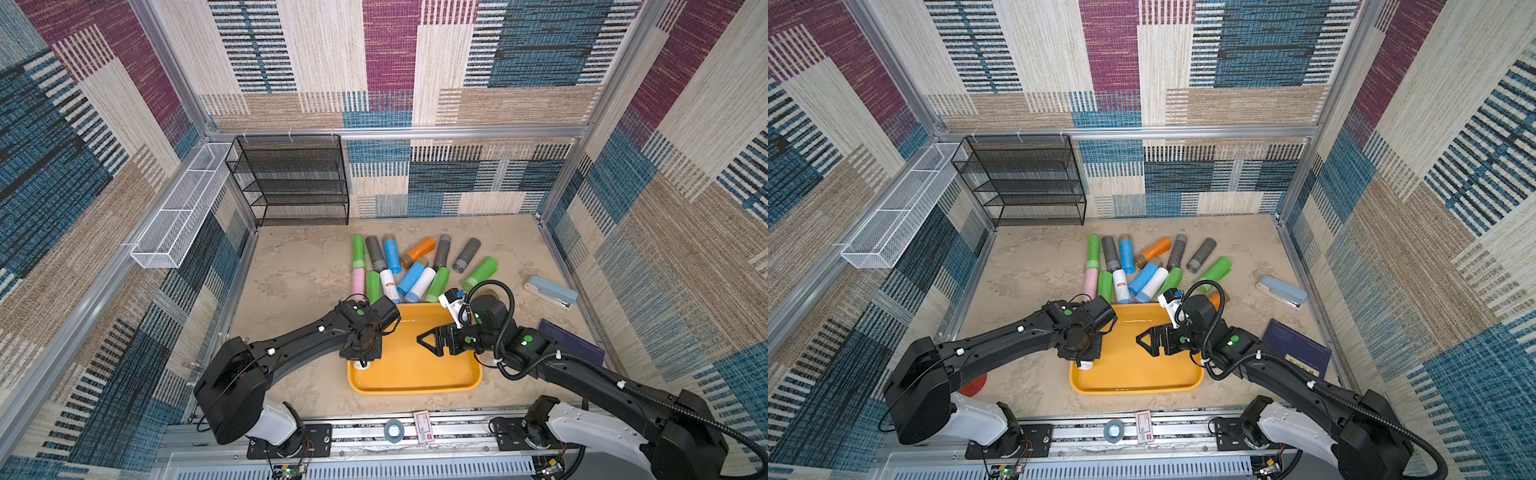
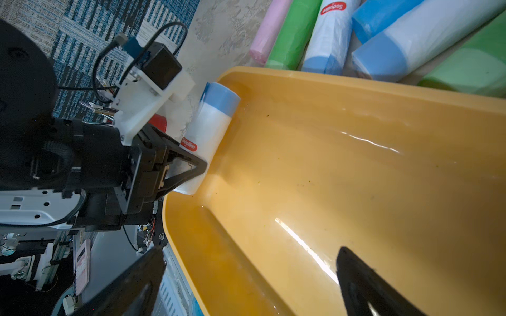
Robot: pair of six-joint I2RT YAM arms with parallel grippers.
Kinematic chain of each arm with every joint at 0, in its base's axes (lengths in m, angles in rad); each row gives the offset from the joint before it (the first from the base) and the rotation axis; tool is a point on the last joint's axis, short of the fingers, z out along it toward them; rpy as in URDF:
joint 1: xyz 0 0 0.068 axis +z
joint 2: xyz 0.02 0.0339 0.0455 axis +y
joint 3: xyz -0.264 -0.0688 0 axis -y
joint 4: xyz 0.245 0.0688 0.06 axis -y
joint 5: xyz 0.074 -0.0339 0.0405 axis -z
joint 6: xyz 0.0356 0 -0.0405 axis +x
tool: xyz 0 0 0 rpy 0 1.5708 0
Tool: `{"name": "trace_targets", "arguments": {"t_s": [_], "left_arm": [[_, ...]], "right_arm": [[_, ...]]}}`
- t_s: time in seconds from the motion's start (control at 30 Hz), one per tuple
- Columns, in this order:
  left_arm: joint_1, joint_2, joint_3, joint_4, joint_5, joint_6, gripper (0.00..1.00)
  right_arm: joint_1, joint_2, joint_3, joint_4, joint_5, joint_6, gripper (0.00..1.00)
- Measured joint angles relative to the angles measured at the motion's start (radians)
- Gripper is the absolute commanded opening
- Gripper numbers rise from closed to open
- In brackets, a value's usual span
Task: Put the roll of trash bags into the storage box
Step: Place the roll of trash bags in the storage box.
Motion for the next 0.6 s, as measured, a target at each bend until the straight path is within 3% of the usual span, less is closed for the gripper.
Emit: {"name": "trace_targets", "arguments": {"t_s": [0.6], "left_arm": [[-0.039, 0.181, 0.063, 0.013, -0.020, -0.002, 0.17]], "right_arm": [[-0.002, -0.034, -0.036, -0.004, 0.003, 0.008, 0.99]]}}
